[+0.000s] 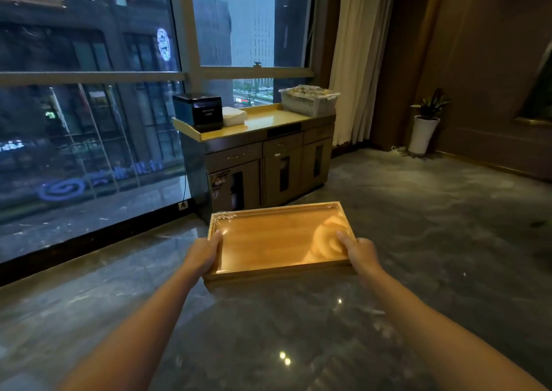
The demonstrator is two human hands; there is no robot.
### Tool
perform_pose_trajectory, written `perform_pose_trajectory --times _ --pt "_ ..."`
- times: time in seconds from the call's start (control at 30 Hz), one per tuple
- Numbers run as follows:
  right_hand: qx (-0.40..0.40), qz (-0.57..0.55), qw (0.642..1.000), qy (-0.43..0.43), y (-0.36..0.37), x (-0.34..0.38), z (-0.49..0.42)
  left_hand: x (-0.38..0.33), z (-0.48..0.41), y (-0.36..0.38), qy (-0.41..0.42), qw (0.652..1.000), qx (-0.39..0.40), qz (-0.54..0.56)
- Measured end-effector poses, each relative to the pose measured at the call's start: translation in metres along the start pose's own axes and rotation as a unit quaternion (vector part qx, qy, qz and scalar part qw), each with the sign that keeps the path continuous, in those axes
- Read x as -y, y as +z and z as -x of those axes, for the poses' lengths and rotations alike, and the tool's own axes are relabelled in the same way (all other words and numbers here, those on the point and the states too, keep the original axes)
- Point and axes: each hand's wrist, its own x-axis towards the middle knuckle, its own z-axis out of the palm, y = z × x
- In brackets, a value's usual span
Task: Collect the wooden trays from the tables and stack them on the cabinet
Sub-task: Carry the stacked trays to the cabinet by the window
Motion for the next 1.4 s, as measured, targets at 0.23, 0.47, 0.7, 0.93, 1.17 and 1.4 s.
perform_pose_trajectory --times 0.23,0.47,0.7,0.93,1.17,1.4 --pt "0.052 -0.007 0.999 0.008 0.023 0.057 -0.213 -0.107 -0.172 0.05 -0.018 0.999 -0.044 -0.012" --pt "0.061 -0.009 0.998 0.006 0.079 0.094 -0.437 -0.181 -0.393 0.104 -0.01 0.999 -0.042 -0.015" --pt "0.063 -0.006 0.998 0.008 0.133 0.172 -0.661 -0.284 -0.618 0.136 -0.003 0.999 -0.028 -0.021" --pt "0.078 0.0 0.997 0.009 0.183 0.234 -0.869 -0.367 -0.807 0.169 -0.013 0.999 -0.027 -0.015" --pt "0.135 0.011 0.991 -0.013 0.257 0.284 -1.097 -0.426 -1.017 0.213 -0.045 0.996 -0.073 0.014" --pt "0.183 0.033 0.982 -0.017 0.344 0.359 -1.293 -0.488 -1.188 0.217 -0.1 0.987 -0.129 0.003"
